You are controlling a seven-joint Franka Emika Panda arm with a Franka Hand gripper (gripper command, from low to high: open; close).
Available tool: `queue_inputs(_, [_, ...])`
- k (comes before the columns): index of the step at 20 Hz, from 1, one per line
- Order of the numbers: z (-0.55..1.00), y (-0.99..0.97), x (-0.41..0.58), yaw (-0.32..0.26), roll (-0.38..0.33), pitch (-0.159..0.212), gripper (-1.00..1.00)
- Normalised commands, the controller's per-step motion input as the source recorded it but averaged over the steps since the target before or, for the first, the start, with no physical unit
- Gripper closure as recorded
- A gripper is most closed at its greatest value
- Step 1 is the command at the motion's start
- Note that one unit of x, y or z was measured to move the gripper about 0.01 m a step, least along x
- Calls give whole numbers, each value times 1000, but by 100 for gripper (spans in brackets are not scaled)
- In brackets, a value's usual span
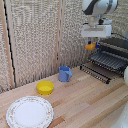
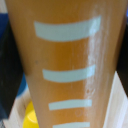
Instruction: Kindly employ your clamp to softly take hold of the bread. Delicately rest it on the oven pan, verifying that it is even on the surface. Using your clamp and attentiveness, smoothly glide the pan into the oven and along the appropriate brackets, securing it in position.
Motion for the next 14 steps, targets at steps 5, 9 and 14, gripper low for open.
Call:
queue_inputs(5, [0,-1000,224,-22,12,-52,100])
queue_inputs(9, [0,-1000,299,0,28,-60,100])
queue_inputs(14, [9,-1000,397,0,56,-52,100])
